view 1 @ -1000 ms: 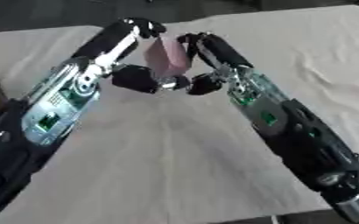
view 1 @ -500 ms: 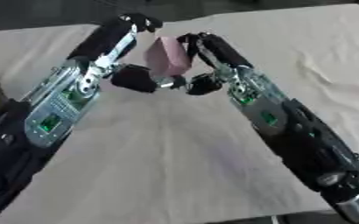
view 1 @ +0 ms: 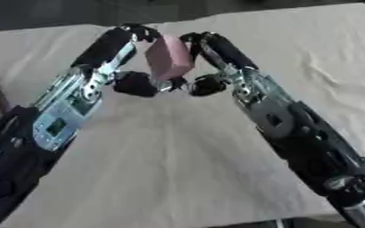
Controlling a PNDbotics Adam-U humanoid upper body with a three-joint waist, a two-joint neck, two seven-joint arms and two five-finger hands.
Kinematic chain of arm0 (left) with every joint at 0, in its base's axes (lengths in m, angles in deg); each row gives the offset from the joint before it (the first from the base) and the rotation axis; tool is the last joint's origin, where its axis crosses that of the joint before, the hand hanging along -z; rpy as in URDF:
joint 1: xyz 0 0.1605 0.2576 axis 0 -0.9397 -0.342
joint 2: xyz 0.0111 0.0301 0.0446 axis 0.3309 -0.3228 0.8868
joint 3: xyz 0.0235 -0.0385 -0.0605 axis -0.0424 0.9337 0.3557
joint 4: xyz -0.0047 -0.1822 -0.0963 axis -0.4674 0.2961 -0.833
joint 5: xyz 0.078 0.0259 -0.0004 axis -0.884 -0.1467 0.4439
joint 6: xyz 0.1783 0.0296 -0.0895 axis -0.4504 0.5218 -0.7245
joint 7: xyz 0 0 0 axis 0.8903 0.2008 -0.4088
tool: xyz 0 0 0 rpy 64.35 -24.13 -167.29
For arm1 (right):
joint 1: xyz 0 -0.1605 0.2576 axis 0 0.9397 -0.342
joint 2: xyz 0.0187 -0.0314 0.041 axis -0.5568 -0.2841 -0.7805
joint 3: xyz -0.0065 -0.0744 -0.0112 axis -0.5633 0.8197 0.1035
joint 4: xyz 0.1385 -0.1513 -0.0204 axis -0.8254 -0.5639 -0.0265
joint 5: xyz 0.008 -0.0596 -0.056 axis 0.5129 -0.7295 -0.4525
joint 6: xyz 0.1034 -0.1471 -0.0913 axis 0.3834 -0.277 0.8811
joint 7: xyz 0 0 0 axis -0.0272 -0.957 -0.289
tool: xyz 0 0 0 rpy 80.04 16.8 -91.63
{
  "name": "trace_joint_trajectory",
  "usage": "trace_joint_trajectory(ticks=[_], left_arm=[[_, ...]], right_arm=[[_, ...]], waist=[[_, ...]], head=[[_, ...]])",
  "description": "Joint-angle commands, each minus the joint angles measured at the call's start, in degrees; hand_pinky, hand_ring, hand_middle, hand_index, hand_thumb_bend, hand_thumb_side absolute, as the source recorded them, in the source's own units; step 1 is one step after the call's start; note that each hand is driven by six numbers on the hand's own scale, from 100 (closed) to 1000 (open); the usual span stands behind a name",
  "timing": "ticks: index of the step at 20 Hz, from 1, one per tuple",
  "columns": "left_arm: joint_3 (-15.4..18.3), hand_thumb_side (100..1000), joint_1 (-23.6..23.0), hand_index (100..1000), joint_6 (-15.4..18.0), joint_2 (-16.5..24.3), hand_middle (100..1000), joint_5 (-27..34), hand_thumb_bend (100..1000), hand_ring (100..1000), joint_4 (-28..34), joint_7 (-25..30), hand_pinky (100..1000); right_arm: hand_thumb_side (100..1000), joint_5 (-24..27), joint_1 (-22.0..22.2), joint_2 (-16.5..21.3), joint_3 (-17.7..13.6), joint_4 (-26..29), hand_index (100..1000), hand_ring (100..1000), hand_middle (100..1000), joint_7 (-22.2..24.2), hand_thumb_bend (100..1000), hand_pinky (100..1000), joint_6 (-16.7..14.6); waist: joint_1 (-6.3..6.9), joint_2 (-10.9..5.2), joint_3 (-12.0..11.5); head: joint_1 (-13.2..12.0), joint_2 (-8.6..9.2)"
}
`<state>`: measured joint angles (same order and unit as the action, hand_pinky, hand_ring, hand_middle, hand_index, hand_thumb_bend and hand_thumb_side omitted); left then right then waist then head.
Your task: Pick up the objects with one hand, pass them to the other hand, and then place them into the box on the other side of the table.
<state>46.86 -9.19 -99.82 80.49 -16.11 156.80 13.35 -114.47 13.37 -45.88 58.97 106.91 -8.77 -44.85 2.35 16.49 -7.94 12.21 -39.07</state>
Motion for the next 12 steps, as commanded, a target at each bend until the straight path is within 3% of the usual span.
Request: trace_joint_trajectory(ticks=[1, 3, 8, 12], left_arm=[[1.4, 501, 0.8, 837, 0.4, -0.3, 728, 0.2, 495, 827, -0.6, -1.4, 981], [1.6, 490, 0.7, 831, 0.7, -0.7, 723, 1.1, 456, 825, -1.0, -2.5, 980], [1.7, 438, 0.6, 785, 1.0, -1.1, 700, 4.1, 249, 812, -1.1, -5.1, 973], [1.6, 289, 0.4, 700, 1.0, -1.2, 646, 5.7, 100, 780, -1.3, -6.2, 953]], right_arm=[[100, 0.4, -0.7, 0.3, -0.2, 1.5, 559, 664, 430, 0.2, 304, 727, -0.9], [100, 0.3, -0.7, 0.3, -0.2, 1.4, 558, 662, 429, 0.4, 306, 726, -1.2], [100, -0.1, -0.6, 0.1, -0.2, 1.2, 557, 660, 429, 1.5, 310, 727, -1.7], [100, -0.3, -0.5, 0.0, -0.2, 1.2, 557, 660, 429, 1.8, 311, 727, -1.9]], waist=[[-0.12, -0.89, 0.1], [-0.12, -0.81, 0.1], [-0.06, -0.67, 0.2], [-0.06, -0.65, 0.3]], head=[[-0.3, 0.92], [-0.3, 1.02], [-0.3, 0.91], [-0.3, 0.87]])
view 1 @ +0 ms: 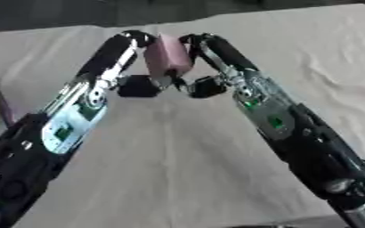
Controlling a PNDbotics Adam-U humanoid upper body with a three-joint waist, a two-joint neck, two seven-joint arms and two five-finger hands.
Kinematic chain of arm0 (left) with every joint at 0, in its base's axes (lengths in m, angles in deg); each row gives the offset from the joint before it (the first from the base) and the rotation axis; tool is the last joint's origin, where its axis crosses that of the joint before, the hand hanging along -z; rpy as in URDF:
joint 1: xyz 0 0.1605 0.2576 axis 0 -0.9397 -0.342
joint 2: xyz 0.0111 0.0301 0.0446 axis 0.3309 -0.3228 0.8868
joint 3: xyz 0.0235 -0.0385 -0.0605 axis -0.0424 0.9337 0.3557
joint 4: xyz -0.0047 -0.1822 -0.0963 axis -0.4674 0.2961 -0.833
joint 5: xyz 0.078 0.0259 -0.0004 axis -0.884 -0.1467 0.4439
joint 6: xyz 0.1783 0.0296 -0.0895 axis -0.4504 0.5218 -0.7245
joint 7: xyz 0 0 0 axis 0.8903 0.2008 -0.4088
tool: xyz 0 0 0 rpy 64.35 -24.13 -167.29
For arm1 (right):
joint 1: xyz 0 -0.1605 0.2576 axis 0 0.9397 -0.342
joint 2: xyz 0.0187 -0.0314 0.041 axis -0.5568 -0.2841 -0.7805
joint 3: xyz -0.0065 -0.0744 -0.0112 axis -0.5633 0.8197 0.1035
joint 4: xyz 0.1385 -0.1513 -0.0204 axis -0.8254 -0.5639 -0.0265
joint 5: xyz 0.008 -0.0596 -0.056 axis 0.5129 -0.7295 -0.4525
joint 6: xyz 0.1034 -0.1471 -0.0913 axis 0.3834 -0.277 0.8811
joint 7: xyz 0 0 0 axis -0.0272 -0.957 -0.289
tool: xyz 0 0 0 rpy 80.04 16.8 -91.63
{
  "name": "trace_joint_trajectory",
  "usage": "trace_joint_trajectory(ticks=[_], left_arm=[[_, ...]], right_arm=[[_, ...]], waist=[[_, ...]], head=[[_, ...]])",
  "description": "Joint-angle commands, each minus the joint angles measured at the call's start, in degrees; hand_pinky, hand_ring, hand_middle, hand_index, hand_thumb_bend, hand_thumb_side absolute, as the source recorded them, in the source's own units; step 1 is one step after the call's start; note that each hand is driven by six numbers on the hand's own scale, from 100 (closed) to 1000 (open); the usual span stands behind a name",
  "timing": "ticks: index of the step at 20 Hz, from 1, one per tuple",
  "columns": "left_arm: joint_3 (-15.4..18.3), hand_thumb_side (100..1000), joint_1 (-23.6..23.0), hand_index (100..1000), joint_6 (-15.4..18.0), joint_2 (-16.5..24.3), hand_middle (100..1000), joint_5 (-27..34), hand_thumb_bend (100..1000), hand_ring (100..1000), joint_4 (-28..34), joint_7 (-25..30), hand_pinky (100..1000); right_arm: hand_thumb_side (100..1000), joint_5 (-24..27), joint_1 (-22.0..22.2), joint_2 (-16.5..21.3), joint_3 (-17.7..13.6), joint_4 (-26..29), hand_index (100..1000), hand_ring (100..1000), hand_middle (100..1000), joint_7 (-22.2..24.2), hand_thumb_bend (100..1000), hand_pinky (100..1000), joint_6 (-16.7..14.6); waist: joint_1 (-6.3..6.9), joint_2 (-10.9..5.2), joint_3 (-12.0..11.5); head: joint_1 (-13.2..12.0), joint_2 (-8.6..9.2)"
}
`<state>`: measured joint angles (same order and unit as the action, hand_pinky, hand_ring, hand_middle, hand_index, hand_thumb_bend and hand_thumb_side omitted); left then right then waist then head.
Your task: Pick up the objects with one hand, pass them to the other hand, and then place them into the box on the other side of the table.
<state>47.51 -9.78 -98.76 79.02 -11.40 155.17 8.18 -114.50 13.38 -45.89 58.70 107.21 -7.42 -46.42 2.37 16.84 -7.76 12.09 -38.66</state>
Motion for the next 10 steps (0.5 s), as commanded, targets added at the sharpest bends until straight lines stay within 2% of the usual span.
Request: trace_joint_trajectory(ticks=[1, 2, 4, 8, 10], left_arm=[[0.9, 248, 1.0, 676, -0.1, 0.2, 628, 1.3, 100, 767, 0.3, -1.2, 944], [0.9, 192, 1.0, 649, -0.1, 0.2, 608, 1.6, 100, 752, 0.2, -1.3, 932], [1.0, 139, 0.9, 603, -0.1, 0.1, 587, 2.0, 100, 733, 0.0, -1.4, 919], [1.1, 133, 0.8, 510, 0.2, -0.1, 558, 2.9, 100, 697, -0.1, -2.3, 892], [1.1, 138, 0.8, 481, 0.4, 0.0, 548, 3.3, 100, 684, 0.1, -2.8, 880]], right_arm=[[100, -0.2, -0.5, 0.0, 0.1, 0.9, 557, 660, 429, 0.5, 310, 726, -0.4], [100, -0.2, -0.5, 0.0, 0.1, 0.9, 557, 659, 428, 0.5, 310, 726, -0.4], [100, -0.1, -0.5, -0.1, 0.1, 0.9, 557, 660, 428, 0.4, 309, 725, -0.4], [100, 0.0, -0.4, -0.1, 0.0, 0.8, 581, 673, 454, 0.2, 303, 730, -0.2], [100, 0.0, -0.4, -0.1, 0.0, 0.6, 645, 704, 508, -0.1, 242, 743, 0.2]], waist=[[-0.09, -0.99, 0.1], [-0.10, -0.99, 0.1], [-0.11, -0.98, 0.1], [-0.11, -0.97, 0.2], [-0.09, -0.97, 0.2]], head=[[-0.2, 0.52], [-0.2, 0.56], [-0.3, 0.55], [-0.2, 0.54], [-0.1, 0.62]])
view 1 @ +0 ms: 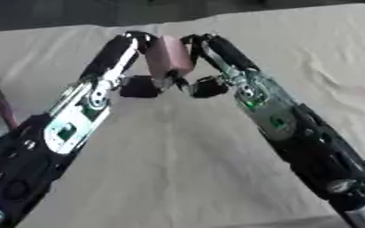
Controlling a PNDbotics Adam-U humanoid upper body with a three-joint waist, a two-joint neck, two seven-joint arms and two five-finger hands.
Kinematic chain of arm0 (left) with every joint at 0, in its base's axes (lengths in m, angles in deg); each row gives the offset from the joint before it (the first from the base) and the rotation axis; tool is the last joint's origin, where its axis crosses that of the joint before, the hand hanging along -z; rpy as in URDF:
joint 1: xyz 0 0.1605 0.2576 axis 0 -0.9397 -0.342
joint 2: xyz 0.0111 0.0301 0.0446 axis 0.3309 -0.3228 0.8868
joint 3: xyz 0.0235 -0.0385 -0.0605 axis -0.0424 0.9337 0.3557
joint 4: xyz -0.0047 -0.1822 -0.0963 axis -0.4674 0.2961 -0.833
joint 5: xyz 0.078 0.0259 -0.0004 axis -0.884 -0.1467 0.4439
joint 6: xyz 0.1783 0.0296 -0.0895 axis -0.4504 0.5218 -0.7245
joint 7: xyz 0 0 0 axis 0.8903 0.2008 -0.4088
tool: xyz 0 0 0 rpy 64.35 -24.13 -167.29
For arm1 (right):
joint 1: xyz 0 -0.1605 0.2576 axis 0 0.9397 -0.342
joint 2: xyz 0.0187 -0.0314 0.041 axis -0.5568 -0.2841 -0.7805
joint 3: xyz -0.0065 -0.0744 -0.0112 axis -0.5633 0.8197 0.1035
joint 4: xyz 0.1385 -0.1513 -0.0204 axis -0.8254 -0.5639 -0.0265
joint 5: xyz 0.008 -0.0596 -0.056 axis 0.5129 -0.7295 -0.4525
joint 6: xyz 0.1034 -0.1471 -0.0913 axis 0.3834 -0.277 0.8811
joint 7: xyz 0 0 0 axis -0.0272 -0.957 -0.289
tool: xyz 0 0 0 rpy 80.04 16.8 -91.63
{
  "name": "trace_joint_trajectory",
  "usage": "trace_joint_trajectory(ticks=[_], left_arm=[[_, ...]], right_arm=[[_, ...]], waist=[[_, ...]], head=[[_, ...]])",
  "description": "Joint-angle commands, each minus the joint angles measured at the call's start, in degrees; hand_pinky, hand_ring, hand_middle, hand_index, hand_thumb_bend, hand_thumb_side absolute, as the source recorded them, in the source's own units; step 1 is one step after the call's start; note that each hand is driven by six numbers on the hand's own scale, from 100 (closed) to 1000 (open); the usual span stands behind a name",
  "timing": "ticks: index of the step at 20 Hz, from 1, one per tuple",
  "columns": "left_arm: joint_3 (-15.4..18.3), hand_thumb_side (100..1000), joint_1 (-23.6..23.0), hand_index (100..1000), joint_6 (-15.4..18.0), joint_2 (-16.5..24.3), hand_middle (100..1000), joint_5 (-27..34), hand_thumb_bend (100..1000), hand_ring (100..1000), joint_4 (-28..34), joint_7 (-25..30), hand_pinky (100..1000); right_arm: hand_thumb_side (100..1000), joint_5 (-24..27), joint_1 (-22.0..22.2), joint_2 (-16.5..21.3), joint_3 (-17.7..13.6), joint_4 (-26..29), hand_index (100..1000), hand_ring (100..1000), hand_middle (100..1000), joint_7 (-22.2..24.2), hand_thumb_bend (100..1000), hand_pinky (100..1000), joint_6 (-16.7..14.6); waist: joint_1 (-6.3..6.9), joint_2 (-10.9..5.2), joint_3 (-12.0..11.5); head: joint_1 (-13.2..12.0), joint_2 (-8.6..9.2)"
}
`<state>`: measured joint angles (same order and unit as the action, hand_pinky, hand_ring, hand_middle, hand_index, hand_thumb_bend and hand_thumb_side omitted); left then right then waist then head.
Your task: Pick up the objects with one hand, pass them to the other hand, and then place them into the box on the other side of the table.
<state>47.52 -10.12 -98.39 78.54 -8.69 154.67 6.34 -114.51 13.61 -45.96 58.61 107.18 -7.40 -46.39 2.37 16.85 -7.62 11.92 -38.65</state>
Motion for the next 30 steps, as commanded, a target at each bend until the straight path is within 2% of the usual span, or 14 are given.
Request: trace_joint_trajectory(ticks=[1, 4, 5, 6, 7, 9, 22, 26, 29, 30], left_arm=[[1.1, 141, 1.2, 473, 0.1, 0.5, 546, 0.8, 100, 681, 0.6, -1.1, 879], [0.9, 145, 1.2, 455, 0.2, 0.6, 537, 0.8, 100, 674, 0.7, -1.1, 873], [0.8, 145, 1.2, 455, 0.2, 0.6, 537, 0.8, 100, 674, 0.7, -1.1, 873], [0.8, 137, 1.2, 447, 0.2, 0.7, 534, 0.6, 100, 672, 0.7, -1.0, 870], [0.8, 135, 1.2, 442, 0.1, 0.7, 533, 0.5, 100, 670, 0.6, -1.0, 869], [0.9, 128, 1.2, 434, 0.2, 0.8, 533, 0.1, 100, 664, 0.6, -1.1, 866], [1.8, 100, 1.4, 412, 0.6, 2.8, 528, -2.0, 100, 666, -0.5, -1.3, 852], [2.2, 100, 2.4, 412, 0.6, 6.5, 527, -2.3, 100, 668, -0.5, -1.2, 842], [2.4, 100, 2.2, 415, 0.0, 10.7, 528, -0.4, 103, 668, 1.1, 0.3, 841], [2.5, 100, 2.0, 416, -0.3, 12.5, 529, 0.5, 112, 669, 2.2, 0.8, 840]], right_arm=[[100, 0.1, -0.6, -0.1, 0.0, 0.7, 681, 724, 541, -0.3, 237, 752, 0.4], [100, -0.6, -0.6, 0.0, 0.1, 0.6, 831, 812, 685, -0.2, 290, 791, 0.4], [100, -0.9, -0.6, 0.0, 0.1, 0.5, 831, 812, 685, -0.1, 290, 791, 0.4], [109, -1.4, -0.6, 0.0, 0.1, 0.5, 922, 882, 772, 0.1, 297, 836, 0.3], [163, -2.1, -0.7, 0.1, 0.1, 0.4, 944, 901, 791, 0.5, 298, 849, 0.3], [209, -3.5, -0.7, 0.1, -0.1, 0.4, 962, 930, 820, 0.8, 309, 867, 0.2], [223, -7.1, -0.5, 0.5, -0.4, 0.7, 1000, 963, 852, 0.6, 376, 900, 0.9], [202, -7.3, -0.1, 1.1, -0.6, 0.6, 1000, 950, 848, 0.6, 368, 891, 1.3], [114, -6.9, 0.2, 1.9, -0.5, 0.6, 1000, 943, 836, 0.6, 355, 883, 1.5], [112, -6.6, 0.4, 2.2, -0.6, 0.6, 993, 937, 829, 0.6, 341, 877, 1.8]], waist=[[-0.09, -0.99, 0.0], [-0.10, -1.02, 0.1], [-0.10, -1.02, 0.1], [-0.08, -1.04, 0.0], [-0.06, -1.06, 0.0], [-0.07, -1.08, 0.0], [0.15, -1.56, 0.1], [0.63, -2.08, 0.1], [1.03, -2.46, 0.1], [1.11, -2.57, 0.0]], head=[[0.1, 0.62], [0.1, 0.61], [0.1, 0.60], [0.1, 0.58], [0.1, 0.56], [0.0, 0.57], [-1.2, 0.77], [-1.6, 0.43], [-2.2, 0.08], [-2.4, -0.03]])
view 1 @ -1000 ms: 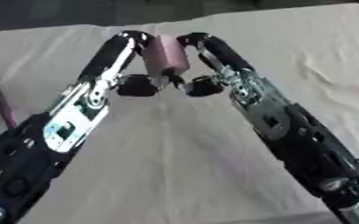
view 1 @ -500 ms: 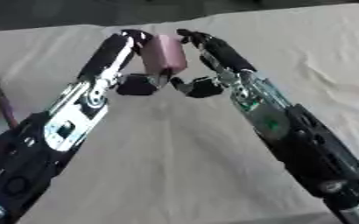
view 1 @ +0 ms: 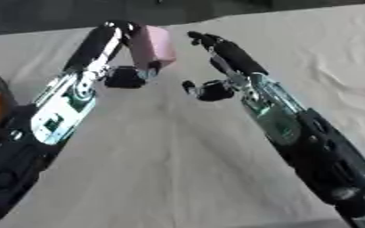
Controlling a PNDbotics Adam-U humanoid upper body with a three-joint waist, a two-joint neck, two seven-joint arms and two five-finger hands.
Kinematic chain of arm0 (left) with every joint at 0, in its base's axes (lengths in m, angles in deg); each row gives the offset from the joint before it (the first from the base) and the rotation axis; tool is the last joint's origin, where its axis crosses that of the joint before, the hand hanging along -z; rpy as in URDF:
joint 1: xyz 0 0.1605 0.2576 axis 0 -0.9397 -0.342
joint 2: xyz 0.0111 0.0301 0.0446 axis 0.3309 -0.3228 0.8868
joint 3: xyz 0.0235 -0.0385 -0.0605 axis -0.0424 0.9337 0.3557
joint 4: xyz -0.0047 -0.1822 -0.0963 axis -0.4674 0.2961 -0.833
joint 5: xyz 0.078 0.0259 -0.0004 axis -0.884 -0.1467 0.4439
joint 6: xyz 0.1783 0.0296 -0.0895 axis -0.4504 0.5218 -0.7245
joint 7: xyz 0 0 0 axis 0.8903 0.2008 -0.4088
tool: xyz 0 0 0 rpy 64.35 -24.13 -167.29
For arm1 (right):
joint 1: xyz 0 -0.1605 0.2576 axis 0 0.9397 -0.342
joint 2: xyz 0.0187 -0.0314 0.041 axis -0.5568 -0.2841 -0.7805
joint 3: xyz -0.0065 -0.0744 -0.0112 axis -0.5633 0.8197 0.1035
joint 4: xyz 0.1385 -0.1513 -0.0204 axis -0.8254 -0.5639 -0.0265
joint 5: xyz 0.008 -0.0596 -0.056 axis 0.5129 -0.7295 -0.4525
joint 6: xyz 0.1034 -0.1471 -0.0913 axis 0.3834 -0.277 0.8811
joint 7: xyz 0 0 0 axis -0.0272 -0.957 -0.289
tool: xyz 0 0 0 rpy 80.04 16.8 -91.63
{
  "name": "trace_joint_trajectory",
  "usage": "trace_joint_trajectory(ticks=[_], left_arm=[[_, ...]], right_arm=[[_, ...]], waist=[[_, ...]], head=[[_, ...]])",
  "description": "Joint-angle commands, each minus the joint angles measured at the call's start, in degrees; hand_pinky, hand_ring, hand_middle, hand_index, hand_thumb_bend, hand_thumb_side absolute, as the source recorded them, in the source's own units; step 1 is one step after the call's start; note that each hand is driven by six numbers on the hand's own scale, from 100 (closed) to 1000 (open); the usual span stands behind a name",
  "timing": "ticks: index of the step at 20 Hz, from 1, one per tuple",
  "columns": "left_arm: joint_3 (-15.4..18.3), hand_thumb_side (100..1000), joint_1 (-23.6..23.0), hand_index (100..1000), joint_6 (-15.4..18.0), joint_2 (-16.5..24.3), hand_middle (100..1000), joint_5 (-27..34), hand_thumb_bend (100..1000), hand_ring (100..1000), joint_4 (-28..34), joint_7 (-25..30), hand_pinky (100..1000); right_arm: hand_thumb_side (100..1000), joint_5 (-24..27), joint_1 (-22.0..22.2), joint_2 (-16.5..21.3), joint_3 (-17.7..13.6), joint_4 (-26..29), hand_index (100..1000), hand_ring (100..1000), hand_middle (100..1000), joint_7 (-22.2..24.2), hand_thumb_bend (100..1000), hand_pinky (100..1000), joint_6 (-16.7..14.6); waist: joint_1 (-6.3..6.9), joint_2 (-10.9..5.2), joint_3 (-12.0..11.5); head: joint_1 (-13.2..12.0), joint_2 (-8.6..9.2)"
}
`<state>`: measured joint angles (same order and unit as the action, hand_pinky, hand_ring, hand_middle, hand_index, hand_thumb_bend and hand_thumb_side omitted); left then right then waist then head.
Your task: Pick up the objects with one hand, pass them to the other hand, and then place them into the box on the other side of the table.
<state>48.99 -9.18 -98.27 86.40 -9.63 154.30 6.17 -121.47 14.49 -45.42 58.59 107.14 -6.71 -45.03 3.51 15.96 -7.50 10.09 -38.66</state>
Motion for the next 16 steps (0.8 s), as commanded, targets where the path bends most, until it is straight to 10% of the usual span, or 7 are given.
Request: trace_joint_trajectory(ticks=[1, 16], left_arm=[[1.1, 100, 0.8, 418, -0.8, 6.7, 532, 2.3, 108, 672, 3.9, 1.5, 841], [8.7, 109, -12.4, 426, -7.3, 30.2, 542, 11.0, 104, 680, 14.0, 4.2, 842]], right_arm=[[101, 0.8, -0.3, 1.9, -0.7, 0.7, 976, 923, 812, -0.4, 326, 865, 0.7], [116, 5.1, 3.4, 6.1, -1.5, 2.9, 949, 902, 810, -4.3, 264, 851, 3.3]], waist=[[0.02, -1.79, -0.1], [-1.24, -1.38, -0.2]], head=[[-0.6, -0.13], [-8.4, -0.19]])
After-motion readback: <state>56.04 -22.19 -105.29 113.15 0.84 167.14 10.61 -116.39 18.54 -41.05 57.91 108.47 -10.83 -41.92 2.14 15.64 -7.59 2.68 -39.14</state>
